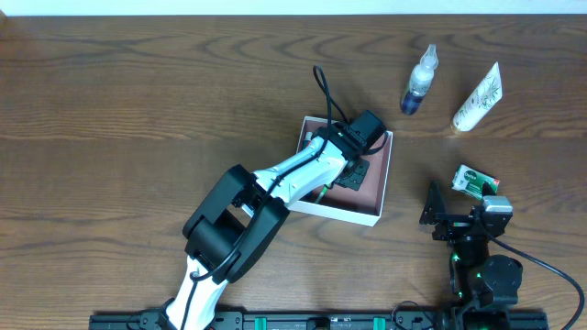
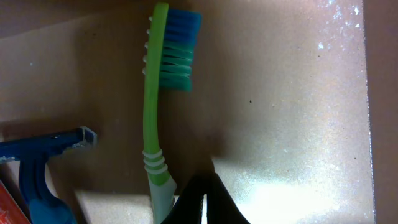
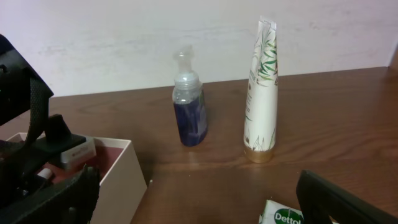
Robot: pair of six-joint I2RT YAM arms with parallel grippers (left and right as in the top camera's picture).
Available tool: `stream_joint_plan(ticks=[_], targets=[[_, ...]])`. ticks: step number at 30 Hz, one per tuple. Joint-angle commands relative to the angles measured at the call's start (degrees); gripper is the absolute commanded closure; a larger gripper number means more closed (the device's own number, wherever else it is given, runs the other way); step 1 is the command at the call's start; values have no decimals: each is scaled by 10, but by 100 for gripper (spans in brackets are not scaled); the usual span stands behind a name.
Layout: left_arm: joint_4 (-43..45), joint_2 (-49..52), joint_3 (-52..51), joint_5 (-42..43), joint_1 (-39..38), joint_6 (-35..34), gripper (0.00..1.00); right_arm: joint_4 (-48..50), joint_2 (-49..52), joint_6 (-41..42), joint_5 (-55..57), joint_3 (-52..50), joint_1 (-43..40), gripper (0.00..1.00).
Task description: Pack container
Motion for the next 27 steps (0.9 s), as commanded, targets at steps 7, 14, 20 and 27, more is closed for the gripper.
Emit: stream_joint_plan(ticks=[7, 14, 20, 27], targets=[[-3, 28, -4, -9, 3, -1, 94, -2, -4, -5, -2, -1, -3, 1], [-8, 23, 0, -57, 3, -1, 94, -2, -4, -5, -2, -1, -3, 1], [-28, 23, 0, -85, 3, -1, 94, -2, -4, -5, -2, -1, -3, 1], [-27, 23, 0, -105, 3, -2, 94, -2, -4, -5, -2, -1, -3, 1]])
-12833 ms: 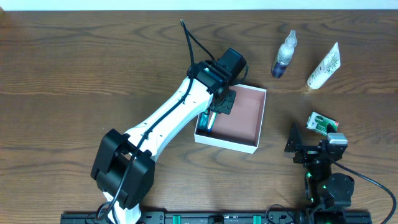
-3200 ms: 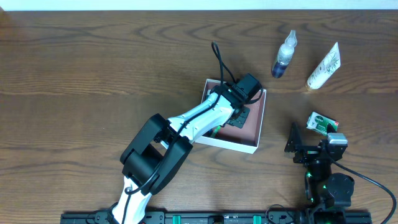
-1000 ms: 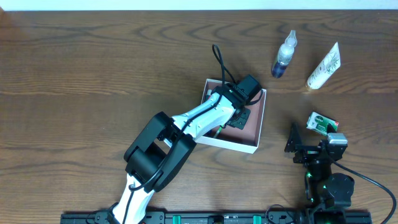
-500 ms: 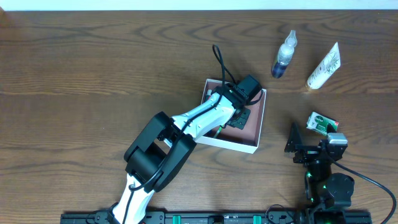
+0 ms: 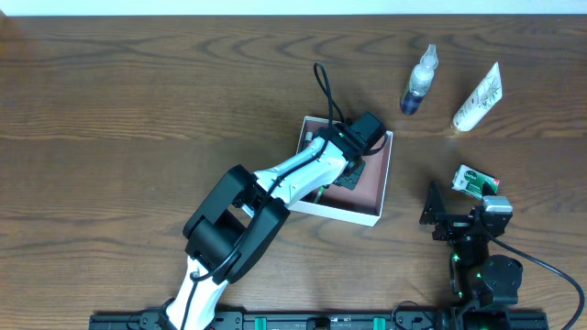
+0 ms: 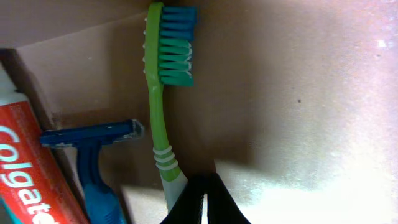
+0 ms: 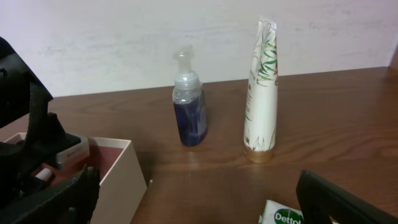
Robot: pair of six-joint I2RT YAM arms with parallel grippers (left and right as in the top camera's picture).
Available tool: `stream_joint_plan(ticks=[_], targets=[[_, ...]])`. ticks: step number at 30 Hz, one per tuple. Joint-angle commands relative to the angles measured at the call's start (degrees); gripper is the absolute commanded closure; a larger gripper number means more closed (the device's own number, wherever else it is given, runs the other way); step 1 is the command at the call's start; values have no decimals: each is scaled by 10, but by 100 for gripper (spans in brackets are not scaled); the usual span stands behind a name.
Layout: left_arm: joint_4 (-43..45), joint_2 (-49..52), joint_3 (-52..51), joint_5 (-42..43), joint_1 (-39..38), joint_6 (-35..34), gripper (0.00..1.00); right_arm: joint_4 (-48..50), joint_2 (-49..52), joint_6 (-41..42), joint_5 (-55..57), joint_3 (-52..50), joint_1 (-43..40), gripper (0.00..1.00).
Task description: Pack container
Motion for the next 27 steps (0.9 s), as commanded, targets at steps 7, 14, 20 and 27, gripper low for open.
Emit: stream_joint_plan(ticks=[7, 14, 20, 27], targets=[[-8, 23, -1, -61, 5, -2, 94, -2, -4, -5, -2, -1, -3, 1], [-8, 23, -1, -62, 5, -2, 94, -2, -4, -5, -2, -1, -3, 1], [-12, 23, 7, -61, 5, -1, 93, -2, -4, -5, -2, -1, -3, 0], [-20, -1, 27, -61, 5, -1, 93, -2, -4, -5, -2, -1, -3, 1]])
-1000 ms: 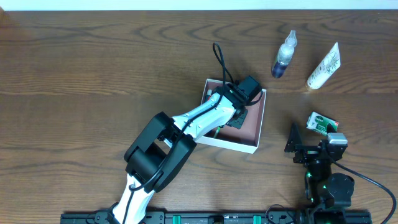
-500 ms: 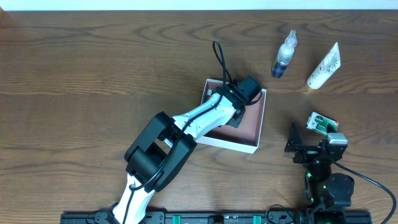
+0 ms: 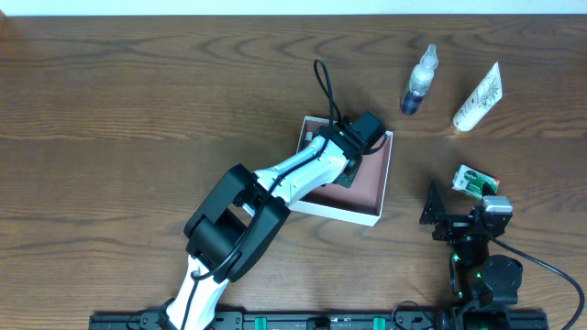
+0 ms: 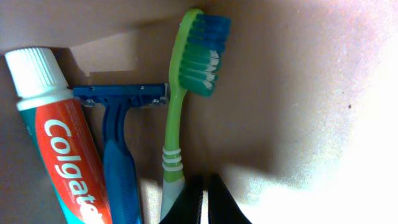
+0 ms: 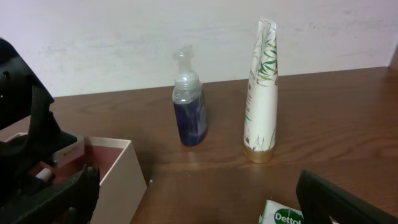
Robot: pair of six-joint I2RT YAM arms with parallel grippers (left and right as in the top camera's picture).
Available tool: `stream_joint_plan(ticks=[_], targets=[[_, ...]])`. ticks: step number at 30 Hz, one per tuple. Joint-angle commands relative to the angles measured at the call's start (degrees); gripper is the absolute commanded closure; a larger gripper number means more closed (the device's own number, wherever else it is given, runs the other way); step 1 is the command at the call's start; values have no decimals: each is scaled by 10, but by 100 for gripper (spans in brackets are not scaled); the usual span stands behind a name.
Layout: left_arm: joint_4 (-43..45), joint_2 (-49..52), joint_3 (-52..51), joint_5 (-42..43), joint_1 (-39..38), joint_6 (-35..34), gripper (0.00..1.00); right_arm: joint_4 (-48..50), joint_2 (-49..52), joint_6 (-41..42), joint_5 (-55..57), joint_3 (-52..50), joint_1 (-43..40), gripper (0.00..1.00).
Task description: Pack container
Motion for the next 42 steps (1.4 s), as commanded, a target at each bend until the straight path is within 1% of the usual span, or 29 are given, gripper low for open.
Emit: stream_joint_plan(ticks=[1, 14, 15, 16, 19, 20, 21, 23, 24, 25, 27, 28, 29, 31, 33, 36, 42], targets=[[-1, -10, 18, -14, 3, -1, 93, -2, -4, -5, -2, -1, -3, 1], [2, -118, 19, -15, 4, 2, 92, -2, -4, -5, -2, -1, -3, 1], [2, -125, 19, -15, 3, 3, 89, -2, -4, -5, -2, -1, -3, 1], [2, -133, 19, -15, 3, 4, 87, -2, -4, -5, -2, -1, -3, 1], [3, -160, 19, -15, 4, 14, 86, -2, -4, -5, -2, -1, -3, 1], [3, -168, 19, -15, 4, 21, 83, -2, -4, -5, -2, -1, -3, 1], [4, -177, 19, -15, 4, 28, 75, -2, -4, -5, -2, -1, -3, 1], [5, -193, 19, -16, 5, 43, 63, -2, -4, -5, -2, -1, -3, 1], [4, -200, 19, -24, 7, 47, 55, -2, -4, -5, -2, -1, -3, 1], [2, -207, 19, -40, 10, 47, 51, -2, -4, -5, -2, -1, -3, 1], [-4, -217, 19, -67, 18, 46, 50, -2, -4, -5, -2, -1, -3, 1], [-7, -222, 19, -77, 24, 47, 44, -2, -4, -5, -2, -1, -3, 1], [-10, -225, 19, -83, 31, 46, 36, -2, -4, -5, -2, -1, -3, 1], [-20, -228, 19, -87, 50, 46, 12, -2, -4, -5, -2, -1, -3, 1], [-33, -228, 19, -87, 69, 46, 2, -2, -4, -5, -2, -1, -3, 1], [-56, -228, 19, -87, 104, 43, 2, -2, -4, -5, -2, -1, -3, 1], [-98, -228, 19, -86, 196, 14, 2, -2, -4, -5, -2, -1, -3, 1]])
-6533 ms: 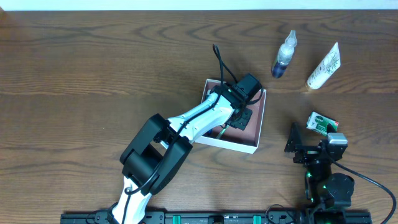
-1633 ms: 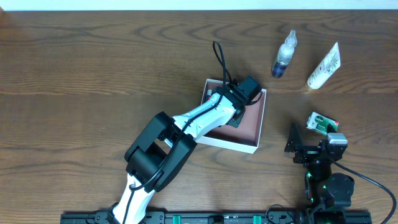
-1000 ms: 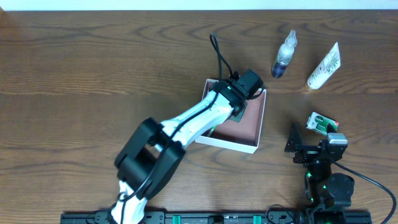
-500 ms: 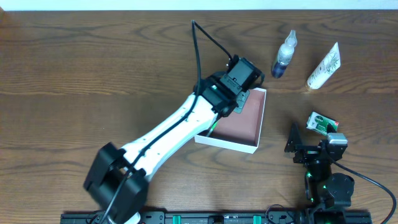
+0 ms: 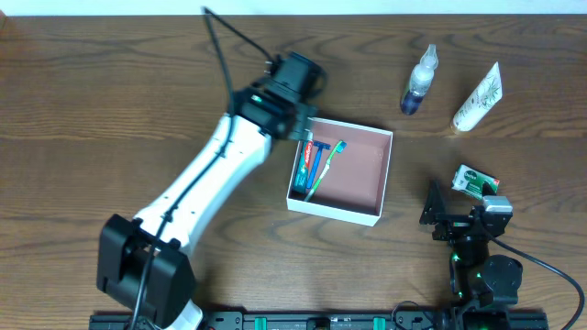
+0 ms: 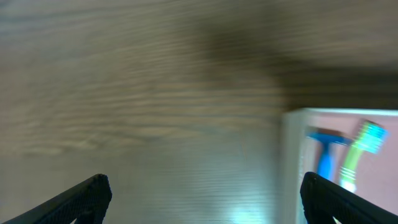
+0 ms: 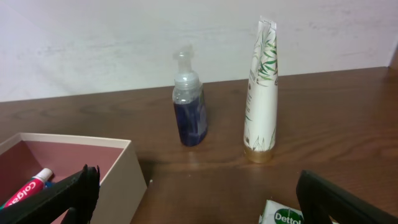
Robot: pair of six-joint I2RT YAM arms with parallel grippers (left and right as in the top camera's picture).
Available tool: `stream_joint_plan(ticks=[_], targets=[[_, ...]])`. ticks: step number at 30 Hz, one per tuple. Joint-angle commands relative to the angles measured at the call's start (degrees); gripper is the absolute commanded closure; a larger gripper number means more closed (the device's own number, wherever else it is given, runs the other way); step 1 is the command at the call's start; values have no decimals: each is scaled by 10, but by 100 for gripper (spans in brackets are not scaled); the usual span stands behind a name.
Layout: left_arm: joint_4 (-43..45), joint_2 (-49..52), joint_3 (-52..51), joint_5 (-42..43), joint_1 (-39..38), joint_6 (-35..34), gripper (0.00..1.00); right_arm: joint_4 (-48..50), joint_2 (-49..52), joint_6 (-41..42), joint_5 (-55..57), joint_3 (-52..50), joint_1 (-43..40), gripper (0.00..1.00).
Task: Pack container
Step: 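Open left gripper and withdraw it to the left side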
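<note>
The white box point(image 5: 374, 216) with a pink floor holds a Colgate toothpaste tube point(image 5: 301, 165), a blue razor point(image 5: 314, 163) and a green toothbrush point(image 5: 326, 161) side by side along its left wall. My left gripper point(image 5: 295, 87) hangs open and empty over the table beyond the box's far left corner; its blurred wrist view shows the razor point(image 6: 323, 154) and toothbrush point(image 6: 358, 149) at the right. My right gripper point(image 7: 202, 199) rests open near the table's front right, with a Dettol soap bar point(image 7: 289, 216) just ahead of it.
A clear pump bottle of blue liquid point(image 5: 419, 81) and a white tube with leaf print point(image 5: 478, 98) stand at the back right. The soap bar point(image 5: 475, 181) lies right of the box. The bottle point(image 7: 189, 102) and tube point(image 7: 261, 93) face my right wrist camera.
My left gripper was shut low inside the box at the toothbrush handle. It is now open, out of the box and over the table past its far left corner. The right arm is unmoved.
My left gripper stayed shut inside the box by the toothbrush's handle. The toothbrush first lay apart from the razor, then nearer, then against it beside the toothpaste. Now the gripper is out of the box and open, and the three items lie together.
</note>
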Motion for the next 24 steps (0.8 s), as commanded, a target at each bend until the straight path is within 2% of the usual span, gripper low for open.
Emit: stream_joint_plan(ticks=[1, 10, 16, 24], targets=[[-15, -5, 11, -14, 47, -28, 2, -2, -4, -5, -2, -1, -3, 1], [-38, -5, 11, 37, 150, -41, 2, -2, -4, -5, -2, -1, -3, 1], [-55, -5, 11, 37, 207, -41, 2, -2, -4, -5, -2, -1, -3, 1], [-76, -5, 11, 32, 237, -41, 2, -2, -4, -5, -2, -1, -3, 1]])
